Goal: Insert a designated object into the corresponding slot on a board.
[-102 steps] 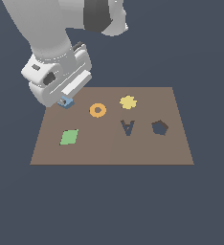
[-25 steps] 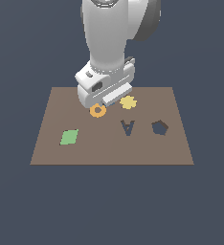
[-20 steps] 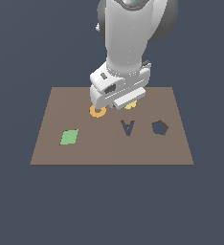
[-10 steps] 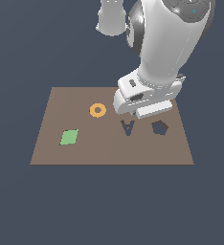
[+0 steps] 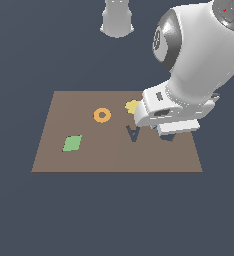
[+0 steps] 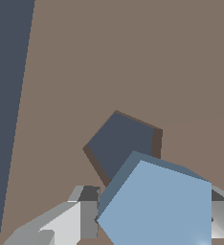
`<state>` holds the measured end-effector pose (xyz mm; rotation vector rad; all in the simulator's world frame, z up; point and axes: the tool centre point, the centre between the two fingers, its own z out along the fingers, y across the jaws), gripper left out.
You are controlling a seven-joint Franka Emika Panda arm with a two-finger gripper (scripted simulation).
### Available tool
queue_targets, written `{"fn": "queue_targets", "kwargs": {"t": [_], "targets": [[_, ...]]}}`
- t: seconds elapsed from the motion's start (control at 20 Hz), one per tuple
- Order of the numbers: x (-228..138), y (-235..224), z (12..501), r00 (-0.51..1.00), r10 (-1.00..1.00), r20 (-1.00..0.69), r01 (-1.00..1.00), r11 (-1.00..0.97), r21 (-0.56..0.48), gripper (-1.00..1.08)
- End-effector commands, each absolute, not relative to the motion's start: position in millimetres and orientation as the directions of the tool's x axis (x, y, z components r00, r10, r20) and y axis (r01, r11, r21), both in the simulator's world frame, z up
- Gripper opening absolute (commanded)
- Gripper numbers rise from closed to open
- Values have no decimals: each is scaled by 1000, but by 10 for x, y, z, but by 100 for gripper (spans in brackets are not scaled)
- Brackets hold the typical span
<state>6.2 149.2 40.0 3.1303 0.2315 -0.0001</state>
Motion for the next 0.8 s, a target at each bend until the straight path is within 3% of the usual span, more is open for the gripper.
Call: {"fn": "queue_targets", "kwargs": {"t": [0.0,0.75], "targets": [[143,1557,404,993,116,0,116,-993,3,-100],[287,1662,388,998,67,0,67,-998,3,-100]]}}
